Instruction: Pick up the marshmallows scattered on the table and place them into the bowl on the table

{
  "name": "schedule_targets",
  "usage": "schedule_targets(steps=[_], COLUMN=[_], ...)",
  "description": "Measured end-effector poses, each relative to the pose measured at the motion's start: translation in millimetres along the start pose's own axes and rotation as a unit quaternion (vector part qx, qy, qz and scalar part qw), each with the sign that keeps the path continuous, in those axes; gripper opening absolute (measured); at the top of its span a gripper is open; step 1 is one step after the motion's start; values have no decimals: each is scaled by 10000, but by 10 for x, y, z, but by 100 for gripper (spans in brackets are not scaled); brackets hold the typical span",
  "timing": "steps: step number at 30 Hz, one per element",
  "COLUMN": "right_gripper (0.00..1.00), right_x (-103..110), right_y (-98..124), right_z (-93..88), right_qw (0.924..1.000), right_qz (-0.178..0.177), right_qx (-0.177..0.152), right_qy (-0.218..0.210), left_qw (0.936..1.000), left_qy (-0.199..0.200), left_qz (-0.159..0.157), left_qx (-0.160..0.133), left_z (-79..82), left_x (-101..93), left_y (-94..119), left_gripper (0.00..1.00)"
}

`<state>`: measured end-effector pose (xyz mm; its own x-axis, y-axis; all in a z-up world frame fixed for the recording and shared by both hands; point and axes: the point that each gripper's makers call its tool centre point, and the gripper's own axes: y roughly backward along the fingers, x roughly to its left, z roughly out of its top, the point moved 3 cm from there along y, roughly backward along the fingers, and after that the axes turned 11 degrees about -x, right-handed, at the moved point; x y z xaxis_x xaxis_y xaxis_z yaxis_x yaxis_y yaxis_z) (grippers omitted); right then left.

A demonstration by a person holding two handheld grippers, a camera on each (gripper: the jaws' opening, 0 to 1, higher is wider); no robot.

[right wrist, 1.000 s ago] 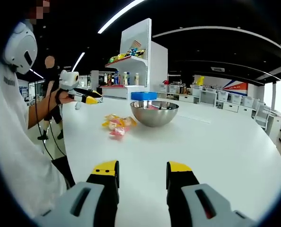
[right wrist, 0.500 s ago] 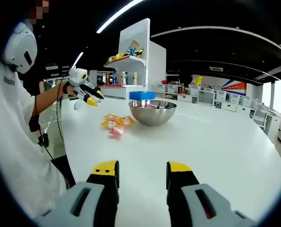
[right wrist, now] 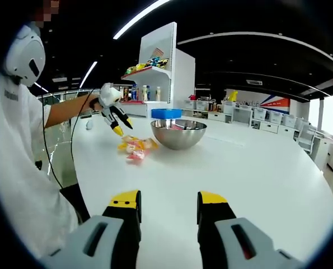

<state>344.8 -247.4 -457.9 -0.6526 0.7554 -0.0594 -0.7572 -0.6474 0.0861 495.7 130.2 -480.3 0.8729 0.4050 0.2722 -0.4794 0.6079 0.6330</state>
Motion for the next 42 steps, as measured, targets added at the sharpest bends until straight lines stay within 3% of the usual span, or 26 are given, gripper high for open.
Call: schedule_targets(steps=[7,12,16,20,24,26,33,38,42], right_gripper=[39,39,39,39,39,39,39,39,39], right_x=[-70,-85,-90,-107,-96,-94,-71,-38,-22], right_y=[57,63,67,47,26,21,-48,-113,-142], right_z=[-29,-42,-37,-89,-86,-86,-98,-75,-73], right_qw=[9999,9999,9999,9998,9999,9998,9998,9999,9999], right_qz=[-109,-131,-142,-159,-110,-114,-93,-25,25], right_qx=[31,77,53,107,102,105,133,92,73], right_qy=[-30,-19,-42,-69,-61,-83,-89,-98,-111], left_qw=[9994,9992,9987,9987,9993,9996,9974,9910,9802], left_qy=[196,221,412,468,347,-77,305,592,627], left_qz=[-221,-214,-213,-169,-64,237,526,826,1391], left_qx=[196,250,187,116,91,101,-391,-877,-1263], left_z=[-139,-191,-197,-204,-225,-223,-168,-67,-1], left_x=[-58,-54,-74,-80,-75,6,-11,-24,0], left_y=[-150,-180,-197,-189,-156,-129,-22,132,316], left_gripper=[38,37,26,24,22,21,20,20,20])
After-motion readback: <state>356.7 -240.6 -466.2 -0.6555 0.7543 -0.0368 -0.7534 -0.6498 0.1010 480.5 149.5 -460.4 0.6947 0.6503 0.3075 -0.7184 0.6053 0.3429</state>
